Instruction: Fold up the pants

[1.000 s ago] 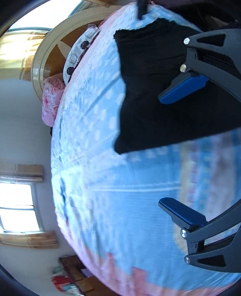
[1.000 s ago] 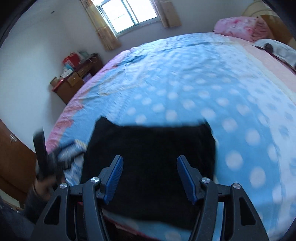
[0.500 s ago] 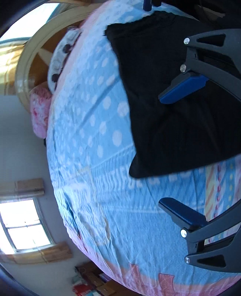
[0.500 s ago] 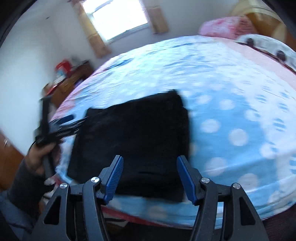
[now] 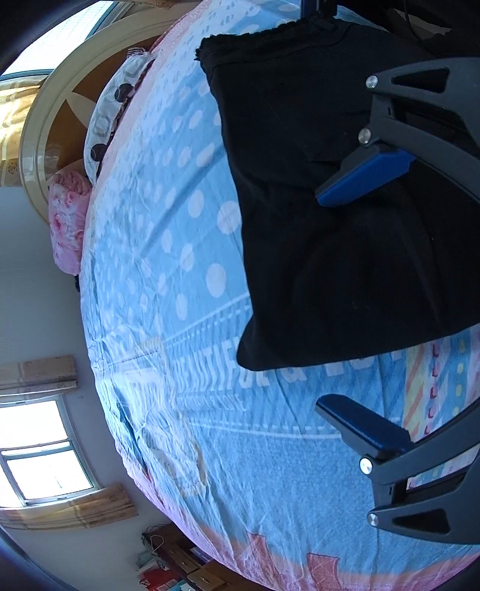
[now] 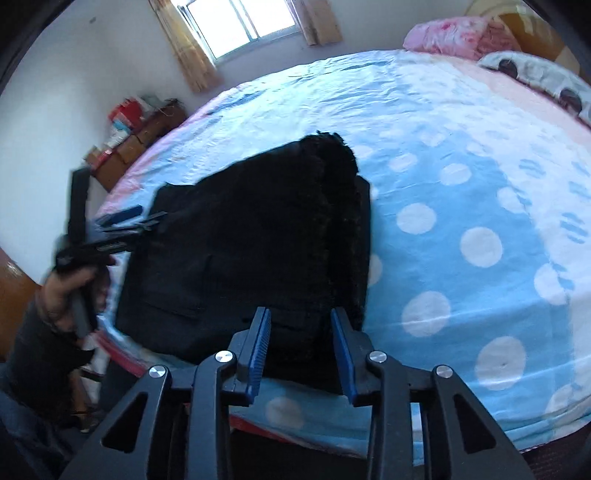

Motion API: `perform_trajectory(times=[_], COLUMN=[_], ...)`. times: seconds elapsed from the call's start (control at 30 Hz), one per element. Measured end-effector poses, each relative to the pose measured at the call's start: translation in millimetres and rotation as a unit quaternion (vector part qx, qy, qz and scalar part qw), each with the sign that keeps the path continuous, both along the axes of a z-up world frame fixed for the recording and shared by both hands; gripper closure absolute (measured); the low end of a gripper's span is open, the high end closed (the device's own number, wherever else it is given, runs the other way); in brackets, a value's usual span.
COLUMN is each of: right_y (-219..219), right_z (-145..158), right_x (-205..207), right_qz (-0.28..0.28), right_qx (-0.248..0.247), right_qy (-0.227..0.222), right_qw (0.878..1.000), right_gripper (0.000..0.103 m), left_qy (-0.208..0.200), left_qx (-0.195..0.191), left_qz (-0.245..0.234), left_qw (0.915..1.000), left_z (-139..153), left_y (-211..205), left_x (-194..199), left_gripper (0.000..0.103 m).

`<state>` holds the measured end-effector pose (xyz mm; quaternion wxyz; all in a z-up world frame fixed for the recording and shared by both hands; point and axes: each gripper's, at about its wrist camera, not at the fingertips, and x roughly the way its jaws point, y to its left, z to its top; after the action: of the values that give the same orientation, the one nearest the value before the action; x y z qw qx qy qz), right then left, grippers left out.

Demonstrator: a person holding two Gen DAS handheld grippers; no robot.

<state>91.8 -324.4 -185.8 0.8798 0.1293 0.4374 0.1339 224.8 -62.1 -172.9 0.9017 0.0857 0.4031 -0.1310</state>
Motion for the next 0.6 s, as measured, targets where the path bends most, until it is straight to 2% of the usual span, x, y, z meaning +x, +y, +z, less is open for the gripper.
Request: perform_trajectory(times=[0.07, 0.13, 0.2, 0.27, 0.37, 0.5, 0.6], right_y=[4, 5, 3, 4, 11, 9, 3], right_z=[3, 8, 12, 9, -1, 2, 4], right_x=[-9, -15, -16, -14, -4, -3, -1], right_qz=[0.017, 0.006, 0.000, 0.006, -0.001, -0.007, 0.009], right_qx=[-0.006, -0.026, -0.020, -0.006, -0.046, -0.047, -0.011], right_qy=[-0.013, -0.028, -0.035, -0.027, -0.013, -0.024, -0.020], right_qw=[1.000, 0.999, 0.999, 1.000, 0.999, 0.999, 1.000], right_gripper=[0.068, 0.068, 0.068, 0.068, 0.068, 0.068, 0.068], left_qy=[0.004, 0.006, 0.006, 0.008, 0.008, -0.006, 0.003], left_qx=[-0.006, -0.009, -0.008, -0.006, -0.007, -0.002, -0.006], left_qz=[0.000, 0.000, -0.001, -0.003, -0.004, 0.004, 0.001], left_qw=[1.0000, 0.9999, 0.9999, 0.9999, 0.9999, 1.0000, 1.0000], left_z=[-1, -3, -3, -4, -3, 4, -1], left_y=[2, 2, 2, 0, 1, 7, 7], left_x=[1, 2, 3, 5, 7, 10, 19], left_gripper=[0.000, 0.000, 0.000, 0.000, 0.000, 0.000, 0.000])
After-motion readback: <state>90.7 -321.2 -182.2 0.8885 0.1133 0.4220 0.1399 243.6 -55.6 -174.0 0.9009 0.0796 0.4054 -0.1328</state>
